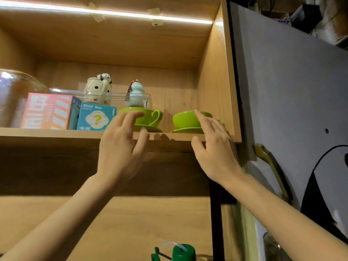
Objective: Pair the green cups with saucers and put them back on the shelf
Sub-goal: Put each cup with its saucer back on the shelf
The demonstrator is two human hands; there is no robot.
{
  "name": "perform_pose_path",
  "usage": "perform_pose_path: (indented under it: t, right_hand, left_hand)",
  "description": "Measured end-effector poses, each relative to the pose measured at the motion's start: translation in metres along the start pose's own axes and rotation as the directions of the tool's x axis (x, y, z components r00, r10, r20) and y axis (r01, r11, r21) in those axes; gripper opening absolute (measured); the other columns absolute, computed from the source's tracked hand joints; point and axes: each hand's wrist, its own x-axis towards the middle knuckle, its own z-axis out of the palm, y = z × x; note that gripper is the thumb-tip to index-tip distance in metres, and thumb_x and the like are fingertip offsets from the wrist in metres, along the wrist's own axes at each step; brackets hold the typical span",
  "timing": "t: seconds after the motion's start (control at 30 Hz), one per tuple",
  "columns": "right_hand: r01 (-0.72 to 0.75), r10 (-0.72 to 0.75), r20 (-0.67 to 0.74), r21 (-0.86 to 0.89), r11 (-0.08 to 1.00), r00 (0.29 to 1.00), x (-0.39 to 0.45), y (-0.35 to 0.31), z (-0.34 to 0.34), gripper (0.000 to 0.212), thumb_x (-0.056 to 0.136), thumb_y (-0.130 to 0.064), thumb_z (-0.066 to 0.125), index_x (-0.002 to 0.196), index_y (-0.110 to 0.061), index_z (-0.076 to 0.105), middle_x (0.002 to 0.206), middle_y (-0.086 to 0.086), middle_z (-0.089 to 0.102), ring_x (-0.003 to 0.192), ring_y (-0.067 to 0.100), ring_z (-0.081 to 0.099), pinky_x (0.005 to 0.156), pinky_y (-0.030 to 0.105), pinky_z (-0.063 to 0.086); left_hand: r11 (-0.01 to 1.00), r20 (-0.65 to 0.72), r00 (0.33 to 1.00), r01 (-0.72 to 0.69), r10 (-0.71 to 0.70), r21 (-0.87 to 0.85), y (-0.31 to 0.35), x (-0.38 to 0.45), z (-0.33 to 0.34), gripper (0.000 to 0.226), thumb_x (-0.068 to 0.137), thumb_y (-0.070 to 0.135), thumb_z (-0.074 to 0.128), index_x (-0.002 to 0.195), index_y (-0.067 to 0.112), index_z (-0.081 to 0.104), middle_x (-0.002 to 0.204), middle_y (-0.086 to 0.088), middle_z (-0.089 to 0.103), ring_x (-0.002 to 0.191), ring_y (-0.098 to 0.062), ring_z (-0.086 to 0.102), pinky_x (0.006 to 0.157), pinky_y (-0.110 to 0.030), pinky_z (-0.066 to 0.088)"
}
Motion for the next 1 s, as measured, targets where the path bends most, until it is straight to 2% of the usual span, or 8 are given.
perform_pose_path:
  t: [0.07,0.13,0.2,0.27,0.43,0.67,0.8,1.0]
  right_hand:
    - [0.06,-0.058,0.037,-0.045,0.997,0.998,-0.001,-0.014,0.016,0.062,0.087,-0.032,0.032,0.147,-0.023,0.015,0.155,-0.004,0.023,0.143,0.01,0.013,0.114,0.024,0.001]
    - [0.09,-0.083,0.084,-0.073,0.993,0.993,-0.003,-0.027,0.033,0.065,0.09,-0.036,0.03,0.147,-0.027,-0.001,0.158,-0.008,0.001,0.145,0.007,-0.006,0.115,0.028,-0.011]
    - [0.114,-0.097,0.152,-0.11,0.987,0.984,-0.006,-0.038,0.048,0.065,0.093,-0.04,0.026,0.143,-0.03,-0.014,0.157,-0.01,-0.013,0.142,0.005,-0.018,0.114,0.032,-0.018]
    - [0.142,-0.111,0.227,-0.122,0.982,0.967,-0.006,-0.049,0.061,0.065,0.094,-0.043,0.025,0.142,-0.031,-0.018,0.156,-0.009,-0.016,0.142,0.006,-0.018,0.111,0.033,-0.022]
    - [0.129,-0.076,0.294,-0.164,0.978,0.953,0.001,-0.061,0.075,0.064,0.095,-0.046,0.022,0.145,-0.026,-0.012,0.158,-0.002,-0.012,0.144,0.01,-0.011,0.109,0.038,-0.025]
    - [0.116,-0.054,0.3,-0.195,0.974,0.952,0.003,-0.055,0.069,0.063,0.095,-0.044,0.021,0.146,-0.023,-0.009,0.158,-0.006,-0.005,0.144,0.007,-0.01,0.109,0.04,-0.024]
    - [0.122,-0.051,0.319,-0.207,0.971,0.946,0.006,-0.05,0.065,0.06,0.096,-0.044,0.018,0.147,-0.023,-0.007,0.159,-0.007,-0.003,0.144,0.007,-0.009,0.111,0.042,-0.022]
    - [0.108,-0.028,0.325,-0.23,0.967,0.945,0.01,-0.044,0.064,0.059,0.095,-0.046,0.015,0.146,-0.026,-0.007,0.159,-0.007,0.002,0.145,0.007,-0.008,0.111,0.043,-0.021]
  left_hand:
    - [0.984,0.059,0.997,0.03,-0.041,0.174,-0.025,0.001,-0.007,0.064,0.08,0.045,0.027,0.132,0.012,0.04,0.138,-0.012,0.045,0.122,-0.023,0.044,0.097,-0.033,0.036]
    - [0.944,0.196,0.978,0.005,-0.073,0.329,-0.046,0.0,-0.009,0.081,0.075,0.055,0.02,0.144,0.012,0.021,0.153,-0.011,0.024,0.139,-0.026,0.025,0.113,-0.038,0.019]
    - [0.925,0.304,0.944,0.003,-0.128,0.381,-0.062,0.0,-0.009,0.092,0.068,0.061,0.01,0.147,0.013,0.004,0.158,-0.009,0.005,0.145,-0.02,0.005,0.115,-0.033,-0.001]
    - [0.916,0.357,0.92,0.002,-0.159,0.401,-0.072,0.003,-0.009,0.096,0.064,0.063,0.005,0.146,0.014,-0.001,0.158,-0.006,0.0,0.145,-0.016,-0.002,0.114,-0.033,-0.007]
    - [0.909,0.39,0.908,-0.026,-0.152,0.415,-0.076,0.008,-0.01,0.098,0.061,0.065,0.001,0.146,0.017,0.011,0.157,-0.002,0.012,0.145,-0.015,0.003,0.115,-0.038,-0.007]
    - [0.95,0.288,0.948,0.044,-0.138,0.309,-0.074,0.003,-0.008,0.09,0.071,0.069,0.008,0.14,0.017,0.031,0.15,-0.004,0.035,0.142,-0.016,0.02,0.117,-0.041,-0.001]
    - [0.961,0.274,0.952,0.06,-0.136,0.269,-0.071,0.0,-0.005,0.1,0.066,0.08,0.002,0.141,0.019,0.027,0.152,-0.001,0.03,0.143,-0.012,0.017,0.117,-0.04,-0.002]
    - [0.961,0.267,0.954,0.061,-0.135,0.268,-0.061,-0.001,-0.003,0.1,0.066,0.079,-0.003,0.143,0.02,0.023,0.153,0.0,0.027,0.143,-0.012,0.017,0.116,-0.036,-0.003]
